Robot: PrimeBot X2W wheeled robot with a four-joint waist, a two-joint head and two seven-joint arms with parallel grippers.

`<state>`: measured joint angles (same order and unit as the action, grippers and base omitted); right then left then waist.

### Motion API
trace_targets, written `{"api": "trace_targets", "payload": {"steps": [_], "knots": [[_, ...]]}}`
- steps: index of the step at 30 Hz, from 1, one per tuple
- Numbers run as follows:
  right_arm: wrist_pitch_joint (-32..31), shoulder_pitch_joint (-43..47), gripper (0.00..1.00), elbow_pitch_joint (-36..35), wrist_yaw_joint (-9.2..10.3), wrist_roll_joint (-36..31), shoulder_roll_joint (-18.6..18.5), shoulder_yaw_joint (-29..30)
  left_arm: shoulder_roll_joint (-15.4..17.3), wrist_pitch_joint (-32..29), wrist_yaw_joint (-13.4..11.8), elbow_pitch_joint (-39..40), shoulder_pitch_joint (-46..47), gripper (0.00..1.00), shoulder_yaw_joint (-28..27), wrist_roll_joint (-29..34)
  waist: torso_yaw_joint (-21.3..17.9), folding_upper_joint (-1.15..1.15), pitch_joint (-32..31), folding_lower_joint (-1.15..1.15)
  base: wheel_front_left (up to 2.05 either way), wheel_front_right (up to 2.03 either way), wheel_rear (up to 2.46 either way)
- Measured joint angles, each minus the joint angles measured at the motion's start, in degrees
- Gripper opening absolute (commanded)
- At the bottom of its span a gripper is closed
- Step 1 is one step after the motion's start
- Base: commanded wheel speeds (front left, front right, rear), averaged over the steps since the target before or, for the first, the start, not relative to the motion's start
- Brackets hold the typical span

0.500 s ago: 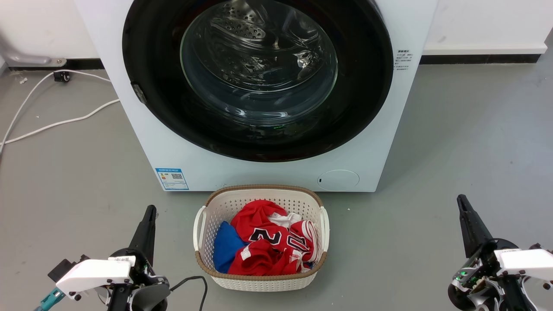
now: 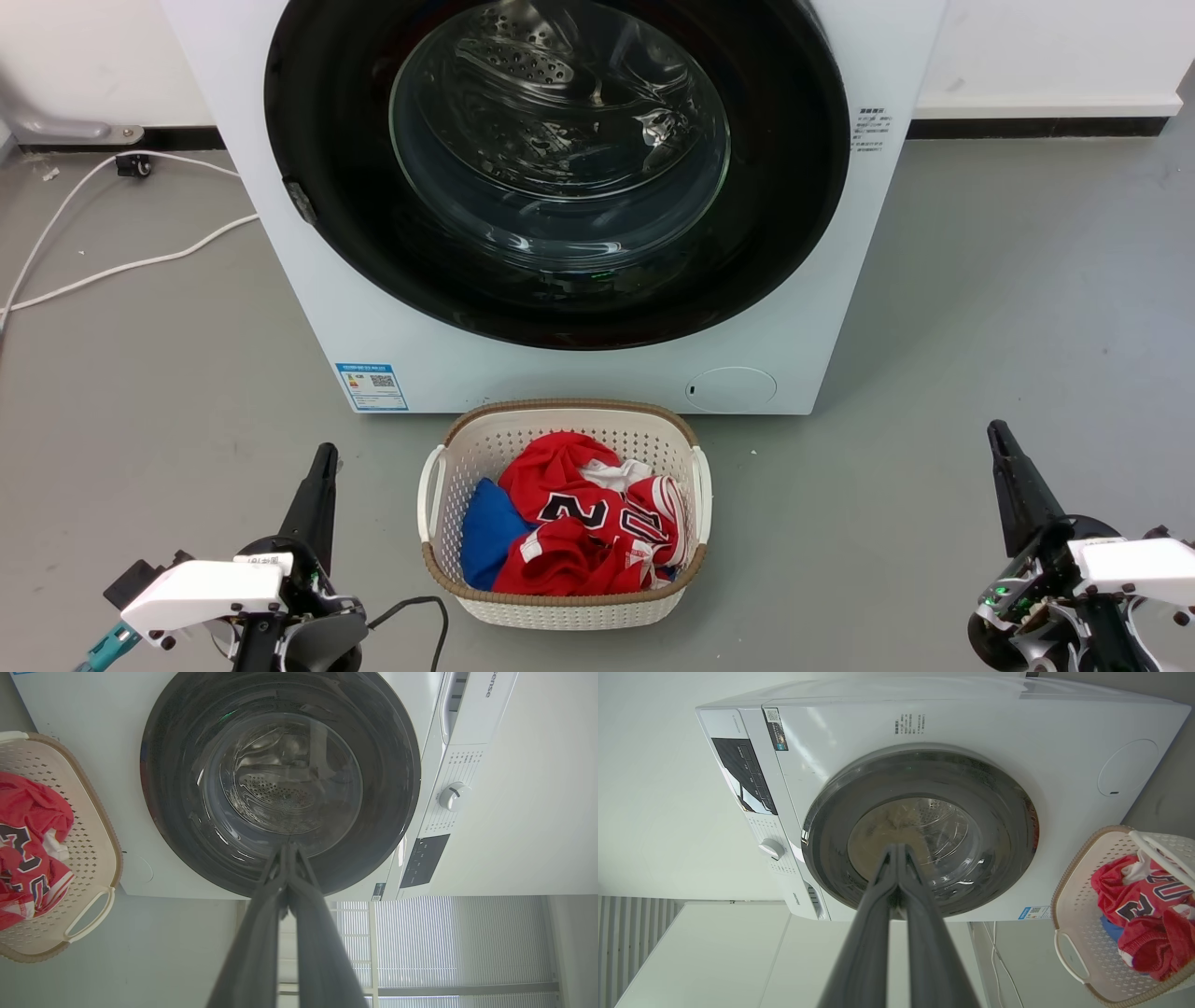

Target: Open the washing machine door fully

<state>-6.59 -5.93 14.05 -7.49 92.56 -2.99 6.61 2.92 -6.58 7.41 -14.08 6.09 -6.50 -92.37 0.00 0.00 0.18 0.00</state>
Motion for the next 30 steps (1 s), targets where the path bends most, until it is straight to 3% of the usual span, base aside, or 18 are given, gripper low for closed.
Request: {"api": "trace_targets", "payload": {"steps": [29, 30], "knots": [[0.0, 0.0, 0.00, 0.0, 0.00, 0.0, 0.0, 0.0, 0.0, 0.0, 0.0, 0.0, 0.0, 0.00, 0.0, 0.0, 0.0, 0.00, 0.0, 0.00, 0.00, 0.00, 0.00], [0.0, 0.1, 1.00, 0.2, 0.00, 0.0, 0.0, 0.0, 0.0, 0.0, 0.0, -0.2, -0.1, 1.00, 0.0, 0.0, 0.0, 0.00, 0.0, 0.00, 0.00, 0.00, 0.00]]}}
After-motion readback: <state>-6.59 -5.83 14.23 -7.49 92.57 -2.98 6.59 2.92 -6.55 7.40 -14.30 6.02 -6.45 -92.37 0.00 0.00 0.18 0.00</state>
